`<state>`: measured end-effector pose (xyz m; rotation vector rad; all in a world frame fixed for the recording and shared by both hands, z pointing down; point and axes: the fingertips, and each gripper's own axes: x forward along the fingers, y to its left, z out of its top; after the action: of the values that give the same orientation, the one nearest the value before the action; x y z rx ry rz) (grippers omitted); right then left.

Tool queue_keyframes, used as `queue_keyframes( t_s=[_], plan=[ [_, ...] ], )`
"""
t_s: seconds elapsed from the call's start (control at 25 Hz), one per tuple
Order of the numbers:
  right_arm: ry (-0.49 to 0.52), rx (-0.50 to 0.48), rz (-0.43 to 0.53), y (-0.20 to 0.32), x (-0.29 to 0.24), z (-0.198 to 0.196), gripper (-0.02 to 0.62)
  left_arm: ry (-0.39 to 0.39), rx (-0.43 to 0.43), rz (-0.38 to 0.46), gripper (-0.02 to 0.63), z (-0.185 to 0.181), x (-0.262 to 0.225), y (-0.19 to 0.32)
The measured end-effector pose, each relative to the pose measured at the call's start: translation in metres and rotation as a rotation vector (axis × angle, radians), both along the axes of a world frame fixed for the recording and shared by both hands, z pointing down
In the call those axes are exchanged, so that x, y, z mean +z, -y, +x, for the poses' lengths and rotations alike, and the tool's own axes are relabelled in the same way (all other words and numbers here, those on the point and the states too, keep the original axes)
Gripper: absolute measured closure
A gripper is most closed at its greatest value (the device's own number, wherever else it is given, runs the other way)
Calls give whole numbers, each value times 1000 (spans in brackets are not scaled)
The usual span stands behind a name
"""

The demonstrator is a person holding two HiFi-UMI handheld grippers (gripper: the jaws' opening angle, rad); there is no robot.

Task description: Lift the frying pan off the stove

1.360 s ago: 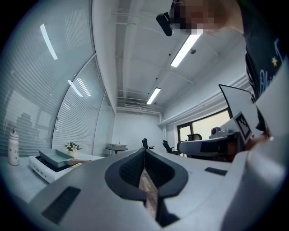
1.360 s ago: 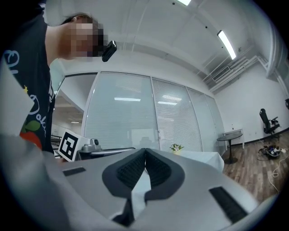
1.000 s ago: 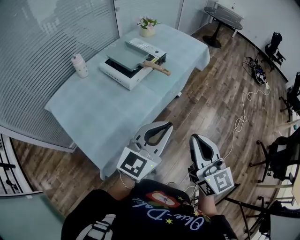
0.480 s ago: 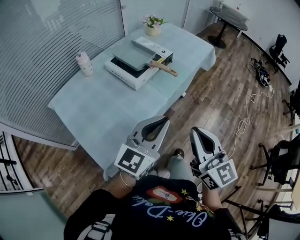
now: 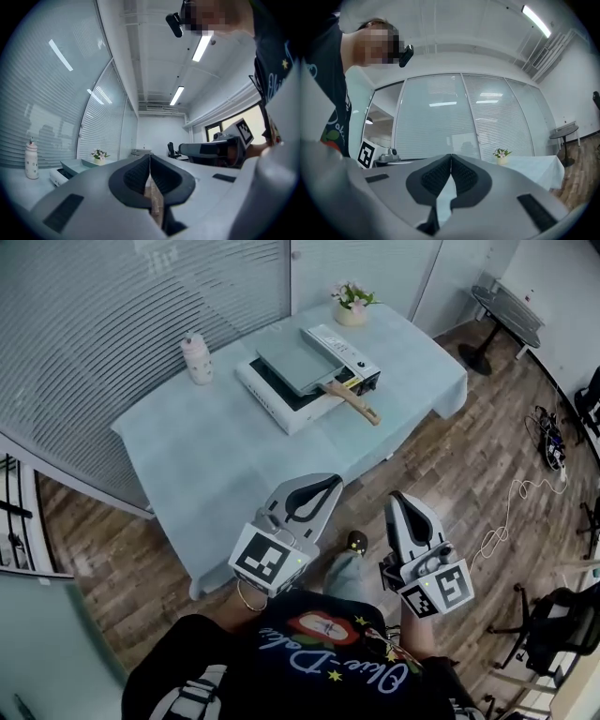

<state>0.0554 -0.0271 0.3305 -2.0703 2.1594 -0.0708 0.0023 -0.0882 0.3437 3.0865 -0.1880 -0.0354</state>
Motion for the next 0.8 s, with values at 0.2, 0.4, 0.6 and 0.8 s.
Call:
queue_keyframes(
  t_s=[0.2,0.4,0.6,0.8],
  plan=[
    [10,-101,15,31,-1,36,594,33,-89,20,601,32,0,24],
    [25,-181,19,55,0,70,594,37,-168,10,601,62,0,43],
    [40,-264,17,75,2,100,594,64,-252,16,601,85,2,57],
    [60,-348,16,97,4,128,594,88,-349,14,601,103,3,73]
  ],
)
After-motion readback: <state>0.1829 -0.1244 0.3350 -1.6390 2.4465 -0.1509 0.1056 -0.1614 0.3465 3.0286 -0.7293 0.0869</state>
